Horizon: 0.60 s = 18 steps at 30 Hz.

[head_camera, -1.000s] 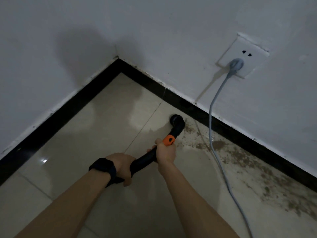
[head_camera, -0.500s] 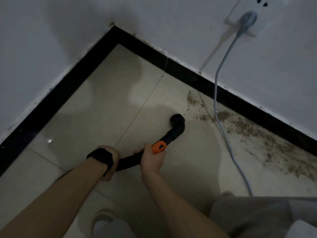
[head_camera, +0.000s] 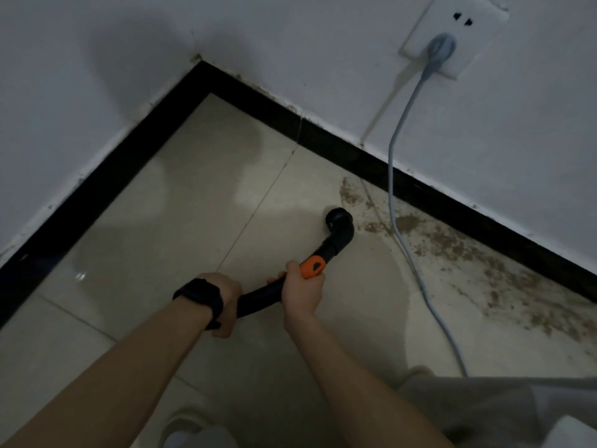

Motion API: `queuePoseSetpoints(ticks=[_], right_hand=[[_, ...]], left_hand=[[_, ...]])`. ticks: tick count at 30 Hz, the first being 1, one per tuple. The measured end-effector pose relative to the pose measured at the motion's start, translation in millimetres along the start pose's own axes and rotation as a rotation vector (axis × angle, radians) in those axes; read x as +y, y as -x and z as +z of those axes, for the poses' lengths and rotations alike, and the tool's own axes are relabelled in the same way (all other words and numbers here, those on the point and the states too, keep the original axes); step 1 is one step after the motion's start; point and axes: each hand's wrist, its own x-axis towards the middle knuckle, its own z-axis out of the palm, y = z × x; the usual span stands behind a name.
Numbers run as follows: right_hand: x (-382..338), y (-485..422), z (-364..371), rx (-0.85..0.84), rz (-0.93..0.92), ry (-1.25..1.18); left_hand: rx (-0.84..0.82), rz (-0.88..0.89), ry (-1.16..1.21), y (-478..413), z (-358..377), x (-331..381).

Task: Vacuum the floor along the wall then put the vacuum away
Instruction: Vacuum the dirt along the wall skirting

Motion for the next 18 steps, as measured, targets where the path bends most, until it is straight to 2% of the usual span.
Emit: queuePoseSetpoints(ticks=[10,18], right_hand=[[-51.0,-30.5,3.6,-0.034,-0.049,-0.016],[-67.9,-45.2,7.5,-0.022,-0.083,0.03]], left_hand=[[0.233,0.087,0.177,-9.1,-17.3,3.9],[0.339,0.119,0.23,-11.1,-23.5,7.8]])
